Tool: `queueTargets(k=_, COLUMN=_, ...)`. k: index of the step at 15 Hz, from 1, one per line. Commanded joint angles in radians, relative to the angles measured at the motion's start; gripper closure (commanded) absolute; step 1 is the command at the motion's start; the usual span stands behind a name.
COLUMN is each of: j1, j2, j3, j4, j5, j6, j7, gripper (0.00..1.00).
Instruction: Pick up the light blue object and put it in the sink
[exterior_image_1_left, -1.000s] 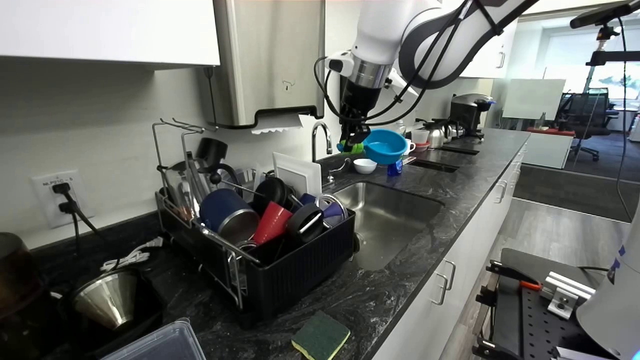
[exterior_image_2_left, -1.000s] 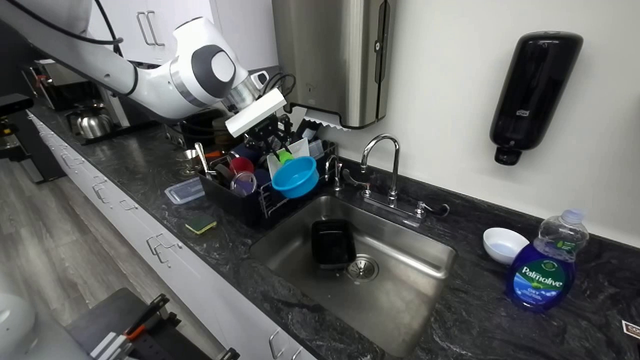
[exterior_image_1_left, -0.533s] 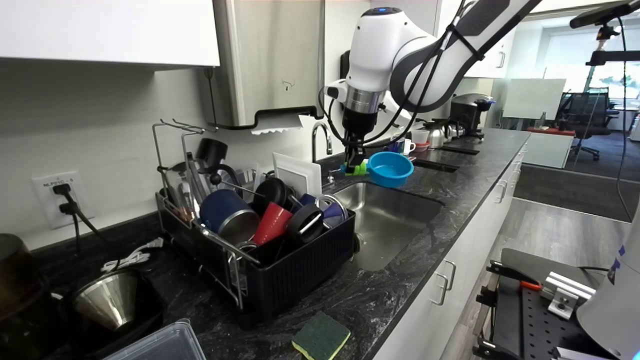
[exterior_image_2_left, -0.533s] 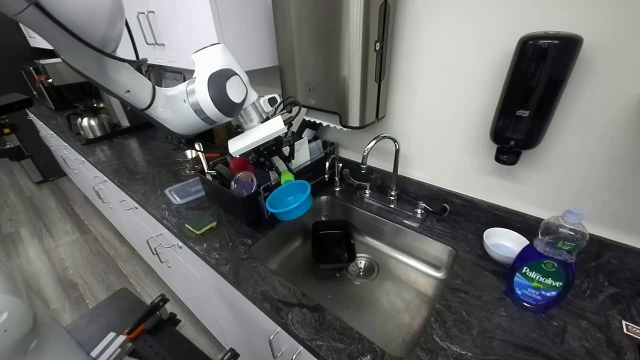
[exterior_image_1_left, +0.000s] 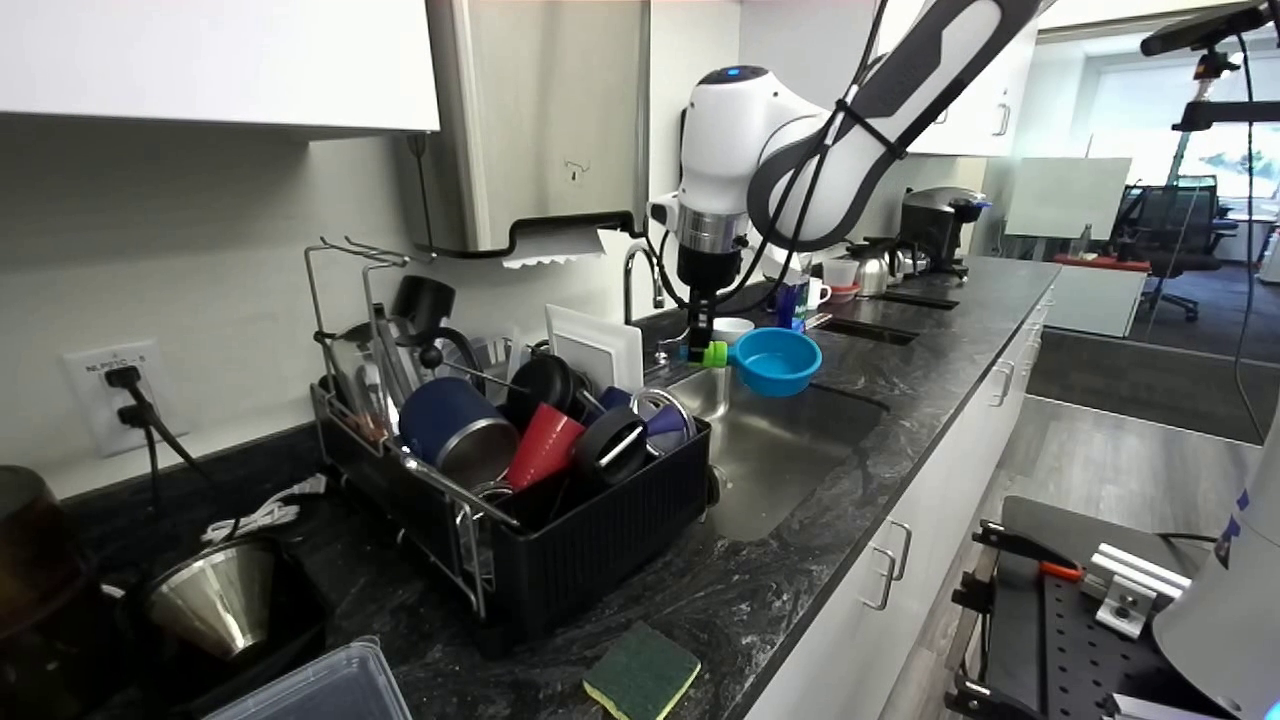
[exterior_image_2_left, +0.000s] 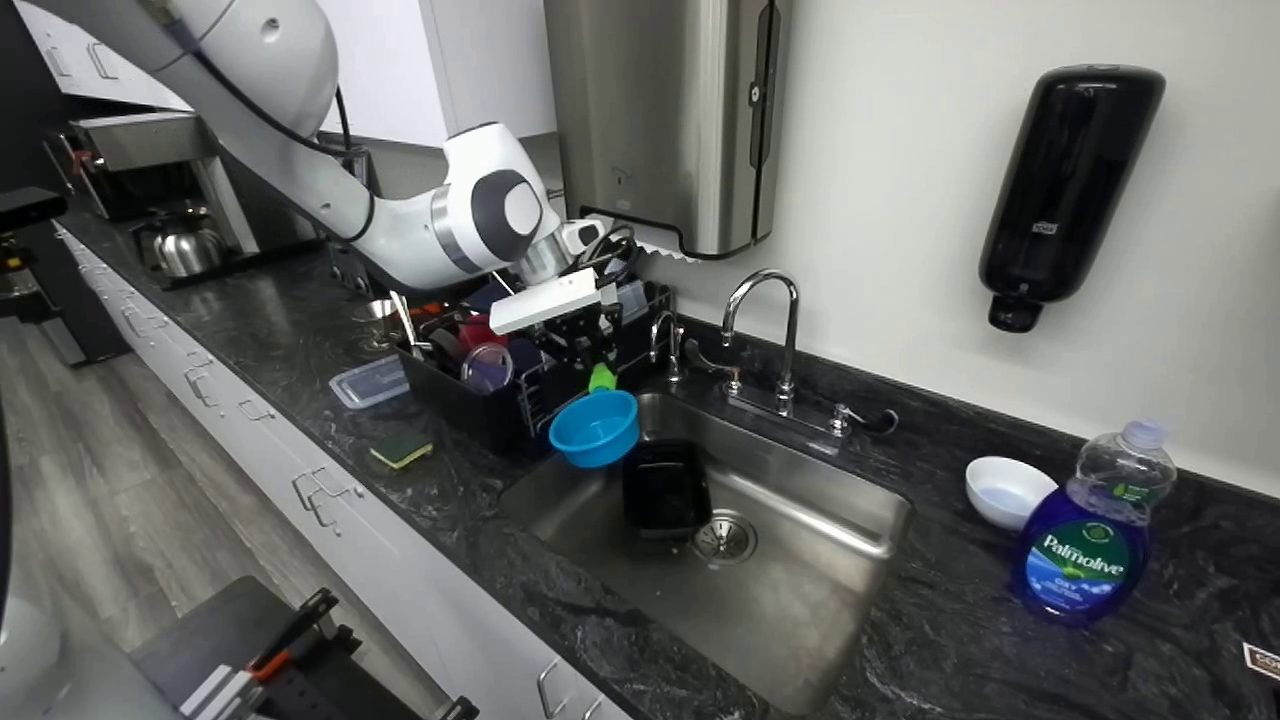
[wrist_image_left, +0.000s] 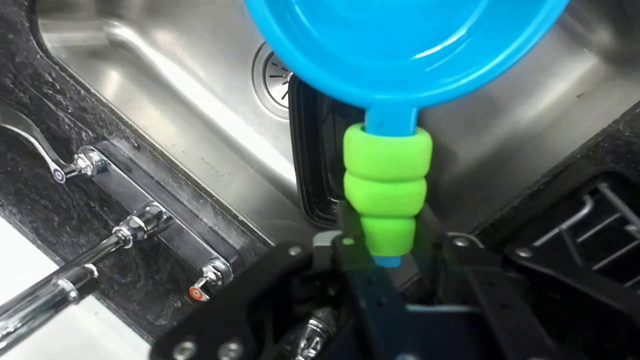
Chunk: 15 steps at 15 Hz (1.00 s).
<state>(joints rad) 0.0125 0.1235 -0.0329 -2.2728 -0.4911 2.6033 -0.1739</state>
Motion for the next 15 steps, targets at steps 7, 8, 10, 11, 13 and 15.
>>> queueTargets(k=7, j1=-0.016, j2=0.107, j3=-0.055, j4=0.117, j5=0.063, j6=-0.007, j7=0.166, gripper=0.93)
queueTargets(k=8, j1=-0.015, j2=0.108, j3=-0.058, j4=0.12, j5=0.066, j6=-0.006, j7=0.178, gripper=0.93)
queueTargets(k=10, j1=-0.013, j2=0.099, j3=-0.067, j4=0.115, j5=0.057, j6=-0.002, j7=0.201, gripper=0.93)
queueTargets(k=11, j1=-0.01, j2=0.086, j3=-0.068, j4=0.105, j5=0.05, j6=0.002, j7=0.21, gripper=0.93)
queueTargets(k=13, j1=-0.002, j2=0.044, j3=-0.059, j4=0.065, j5=0.044, j6=0.012, j7=0.207, gripper=0.93)
queueTargets(k=15, j1=0.007, j2=-0.005, j3=-0.046, j4=0.019, j5=0.039, j6=0.02, j7=0.194, gripper=0.93)
